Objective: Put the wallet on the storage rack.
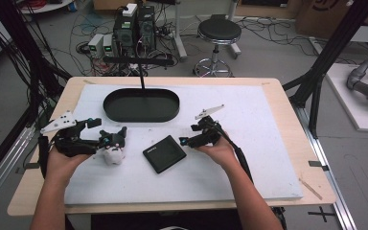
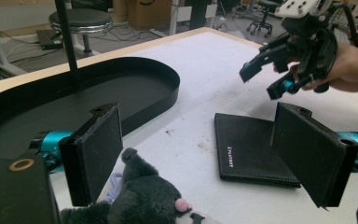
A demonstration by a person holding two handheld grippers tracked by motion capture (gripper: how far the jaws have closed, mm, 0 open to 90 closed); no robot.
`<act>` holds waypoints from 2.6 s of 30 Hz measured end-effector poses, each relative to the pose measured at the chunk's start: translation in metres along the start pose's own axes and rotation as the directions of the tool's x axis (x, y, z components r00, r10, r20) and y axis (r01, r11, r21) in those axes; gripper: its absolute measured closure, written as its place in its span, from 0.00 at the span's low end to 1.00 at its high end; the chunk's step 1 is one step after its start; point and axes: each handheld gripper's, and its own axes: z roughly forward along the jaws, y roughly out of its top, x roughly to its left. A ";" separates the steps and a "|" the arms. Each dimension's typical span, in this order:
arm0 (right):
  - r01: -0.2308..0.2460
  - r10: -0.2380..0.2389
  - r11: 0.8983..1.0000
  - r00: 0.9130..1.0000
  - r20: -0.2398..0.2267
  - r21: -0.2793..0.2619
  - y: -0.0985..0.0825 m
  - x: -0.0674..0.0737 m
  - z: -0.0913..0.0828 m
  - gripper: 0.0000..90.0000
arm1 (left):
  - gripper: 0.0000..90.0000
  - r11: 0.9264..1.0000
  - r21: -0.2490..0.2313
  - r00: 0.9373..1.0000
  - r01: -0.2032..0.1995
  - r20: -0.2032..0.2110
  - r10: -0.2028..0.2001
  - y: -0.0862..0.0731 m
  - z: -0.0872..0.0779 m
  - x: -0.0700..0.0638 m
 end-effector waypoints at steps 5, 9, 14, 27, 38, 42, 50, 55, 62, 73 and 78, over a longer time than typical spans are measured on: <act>-0.024 0.026 0.998 0.999 -0.039 0.062 -0.001 0.006 0.021 0.21 | 0.19 1.000 0.005 1.000 -0.005 0.006 0.005 0.000 0.002 -0.002; -0.023 0.029 0.993 0.998 -0.057 0.115 -0.004 0.011 0.035 0.24 | 0.19 1.000 0.011 1.000 -0.010 0.009 0.010 0.000 0.004 -0.003; 0.000 0.007 0.994 0.998 -0.066 0.110 -0.008 0.017 0.038 0.51 | 0.19 1.000 0.013 1.000 -0.009 0.008 0.009 0.000 0.004 -0.003; -0.067 0.075 0.996 0.989 -0.129 0.065 -0.012 0.013 0.034 0.92 | 0.19 1.000 0.011 1.000 -0.019 0.004 0.019 0.001 0.003 -0.004; -0.079 0.071 0.995 0.988 -0.139 -0.055 0.006 0.010 0.013 0.95 | 0.19 1.000 0.008 1.000 -0.016 -0.008 0.016 0.001 0.001 -0.003; -0.094 0.078 0.989 0.987 -0.139 -0.112 0.022 0.006 0.003 0.95 | 0.19 1.000 0.011 1.000 -0.015 -0.010 0.015 0.002 0.002 -0.004; -0.131 0.106 0.977 0.983 -0.150 -0.166 0.049 0.001 0.006 0.95 | 0.19 1.000 0.016 1.000 -0.021 -0.010 0.021 0.002 0.001 -0.003; -0.134 0.107 0.971 0.984 -0.142 -0.199 0.079 -0.005 0.011 0.95 | 0.19 1.000 0.007 1.000 -0.022 -0.013 0.022 0.003 -0.002 -0.002; -0.136 0.115 0.966 0.988 -0.107 -0.218 0.107 -0.015 0.021 0.95 | 0.19 1.000 0.007 1.000 -0.022 -0.010 0.022 0.004 -0.001 -0.001; -0.203 0.181 0.945 0.977 -0.109 -0.258 0.129 -0.036 0.053 0.95 | 0.19 1.000 -0.001 0.999 -0.028 -0.026 0.028 0.006 -0.006 0.001; -0.202 0.187 0.942 0.979 -0.080 -0.268 0.134 -0.041 0.062 0.95 | 0.19 1.000 0.006 0.999 -0.025 -0.023 0.025 0.005 -0.004 0.002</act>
